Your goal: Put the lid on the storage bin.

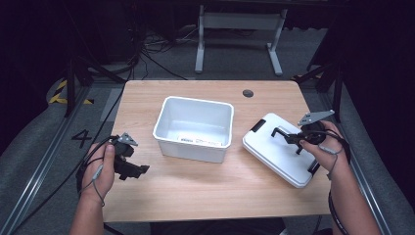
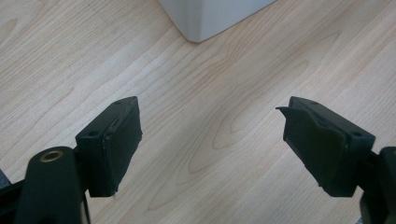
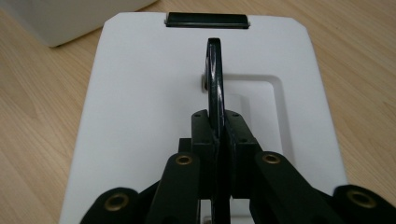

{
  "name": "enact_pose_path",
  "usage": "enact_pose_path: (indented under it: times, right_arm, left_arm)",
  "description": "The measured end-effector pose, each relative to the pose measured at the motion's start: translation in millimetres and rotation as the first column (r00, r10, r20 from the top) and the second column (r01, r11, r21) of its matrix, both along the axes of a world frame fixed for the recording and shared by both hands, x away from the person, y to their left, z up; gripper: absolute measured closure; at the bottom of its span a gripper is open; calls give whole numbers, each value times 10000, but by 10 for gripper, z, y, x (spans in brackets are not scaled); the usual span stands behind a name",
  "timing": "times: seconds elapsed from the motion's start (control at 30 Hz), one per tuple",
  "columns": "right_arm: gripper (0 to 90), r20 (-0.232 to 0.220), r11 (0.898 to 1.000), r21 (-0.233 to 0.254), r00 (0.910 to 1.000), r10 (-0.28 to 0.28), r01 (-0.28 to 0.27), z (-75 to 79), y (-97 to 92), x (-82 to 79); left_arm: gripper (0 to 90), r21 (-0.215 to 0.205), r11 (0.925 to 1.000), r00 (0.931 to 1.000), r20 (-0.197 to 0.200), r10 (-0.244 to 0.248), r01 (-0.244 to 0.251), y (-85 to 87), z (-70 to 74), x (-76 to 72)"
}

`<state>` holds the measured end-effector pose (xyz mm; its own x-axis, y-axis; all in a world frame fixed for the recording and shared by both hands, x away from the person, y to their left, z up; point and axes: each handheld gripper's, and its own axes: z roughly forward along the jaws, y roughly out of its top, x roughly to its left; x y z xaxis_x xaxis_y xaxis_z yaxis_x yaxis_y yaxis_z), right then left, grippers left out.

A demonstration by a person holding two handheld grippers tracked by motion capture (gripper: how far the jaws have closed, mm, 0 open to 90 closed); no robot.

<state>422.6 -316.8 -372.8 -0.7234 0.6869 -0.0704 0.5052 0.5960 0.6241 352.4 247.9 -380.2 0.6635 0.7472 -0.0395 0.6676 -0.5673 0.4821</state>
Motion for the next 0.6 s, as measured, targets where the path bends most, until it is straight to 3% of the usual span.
enact_pose_path:
  times: [0.47, 0.6]
  right_arm:
    - [854, 512, 9987, 425, 9983, 272, -294, 267, 0, -123]
    - [854, 350, 9972, 646, 9987, 366, -388, 378, -1, -127]
  left_arm:
    - [199, -44, 10000, 10000, -87, 16, -17, 10, -15, 10]
    - [199, -126, 9999, 9999, -132, 51, -53, 27, -6, 10]
